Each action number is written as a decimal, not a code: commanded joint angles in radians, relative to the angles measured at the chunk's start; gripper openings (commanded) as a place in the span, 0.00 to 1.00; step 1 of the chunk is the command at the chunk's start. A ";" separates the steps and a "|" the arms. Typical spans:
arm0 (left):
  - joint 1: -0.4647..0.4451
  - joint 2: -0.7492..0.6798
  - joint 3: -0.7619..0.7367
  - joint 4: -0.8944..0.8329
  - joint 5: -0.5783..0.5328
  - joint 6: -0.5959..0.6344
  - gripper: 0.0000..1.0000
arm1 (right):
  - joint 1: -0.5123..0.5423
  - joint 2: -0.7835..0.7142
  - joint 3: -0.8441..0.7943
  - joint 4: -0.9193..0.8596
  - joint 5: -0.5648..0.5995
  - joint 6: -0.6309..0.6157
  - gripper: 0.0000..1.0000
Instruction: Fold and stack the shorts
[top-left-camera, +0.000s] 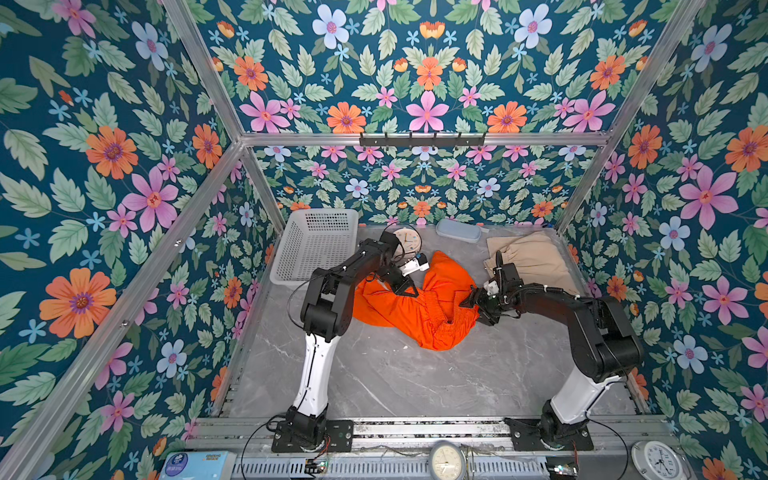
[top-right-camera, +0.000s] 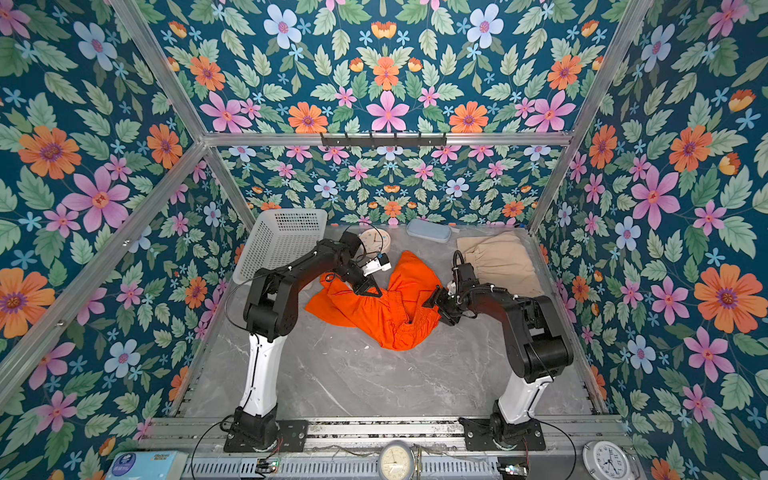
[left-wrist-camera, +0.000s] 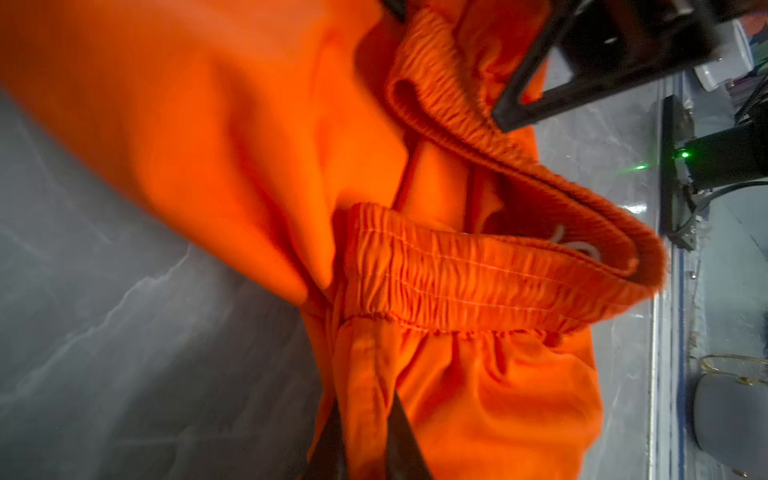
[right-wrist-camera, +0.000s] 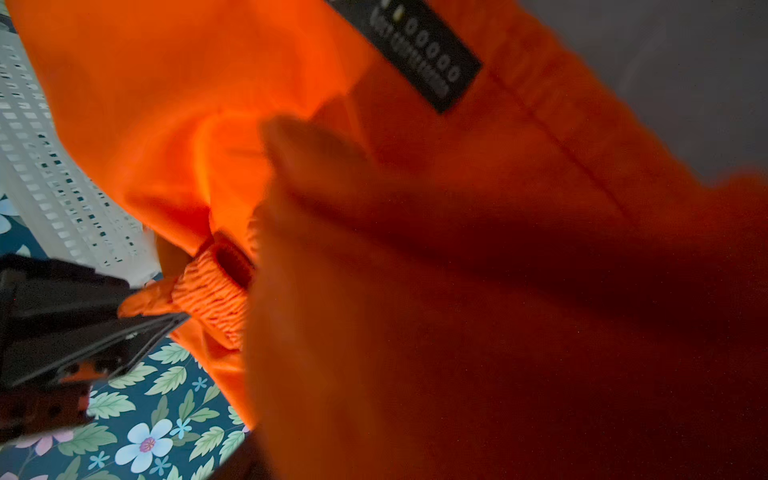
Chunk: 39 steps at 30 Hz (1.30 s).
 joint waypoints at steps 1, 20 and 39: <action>-0.002 -0.156 -0.116 0.145 0.026 -0.059 0.09 | -0.004 0.052 0.077 0.067 -0.028 0.017 0.64; -0.459 -0.771 -0.914 0.851 -0.566 -0.248 0.17 | -0.110 -0.059 0.153 0.039 -0.092 -0.050 0.82; -0.421 -0.665 -0.923 0.856 -0.528 -0.496 0.48 | 0.032 -0.489 -0.289 -0.202 -0.029 -0.035 0.78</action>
